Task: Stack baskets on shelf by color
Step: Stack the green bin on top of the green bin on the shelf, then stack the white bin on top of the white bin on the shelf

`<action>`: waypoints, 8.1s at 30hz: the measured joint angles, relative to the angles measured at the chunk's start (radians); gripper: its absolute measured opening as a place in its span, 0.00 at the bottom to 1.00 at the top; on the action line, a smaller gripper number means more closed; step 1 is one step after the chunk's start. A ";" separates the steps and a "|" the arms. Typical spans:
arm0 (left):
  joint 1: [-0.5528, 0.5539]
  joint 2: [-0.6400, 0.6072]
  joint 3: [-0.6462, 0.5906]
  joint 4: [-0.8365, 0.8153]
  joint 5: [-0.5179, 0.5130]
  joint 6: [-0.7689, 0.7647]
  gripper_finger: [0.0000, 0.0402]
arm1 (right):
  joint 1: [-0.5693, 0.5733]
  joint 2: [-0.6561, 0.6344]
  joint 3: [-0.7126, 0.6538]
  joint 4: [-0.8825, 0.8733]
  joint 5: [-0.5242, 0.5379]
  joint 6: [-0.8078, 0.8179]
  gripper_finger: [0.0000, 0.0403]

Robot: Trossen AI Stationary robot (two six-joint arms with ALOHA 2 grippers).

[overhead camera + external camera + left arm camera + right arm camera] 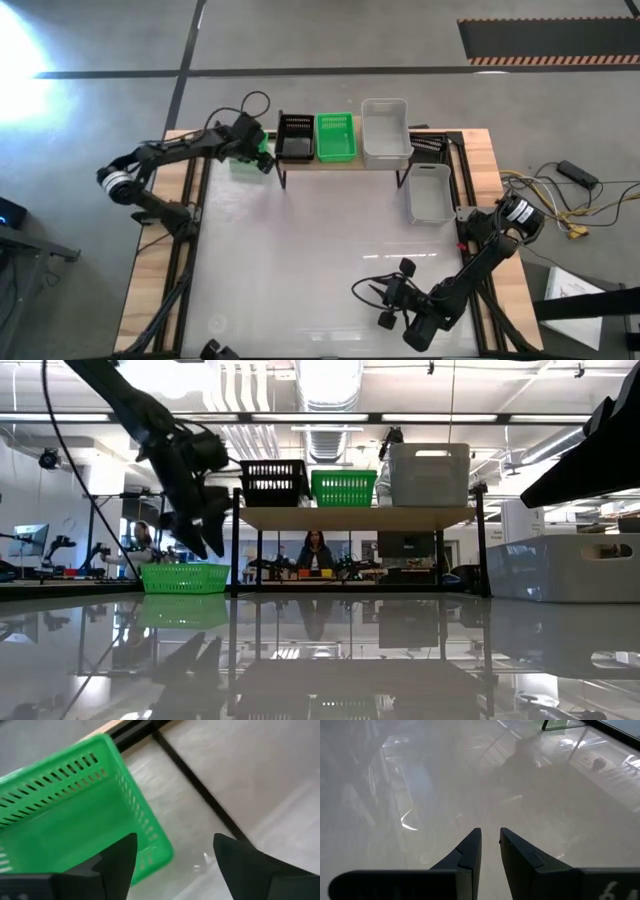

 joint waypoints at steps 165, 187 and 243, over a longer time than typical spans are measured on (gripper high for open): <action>-0.533 0.083 0.520 0.112 -0.280 0.981 0.26 | 0.000 0.000 0.000 0.025 0.025 -0.028 0.16; -0.534 0.254 0.522 0.247 -0.183 0.429 0.26 | -0.005 0.000 0.000 0.030 0.026 -0.034 0.16; -1.319 0.117 -0.213 1.240 -0.411 0.109 0.26 | 0.049 -0.293 0.000 -0.647 -0.367 -0.013 0.16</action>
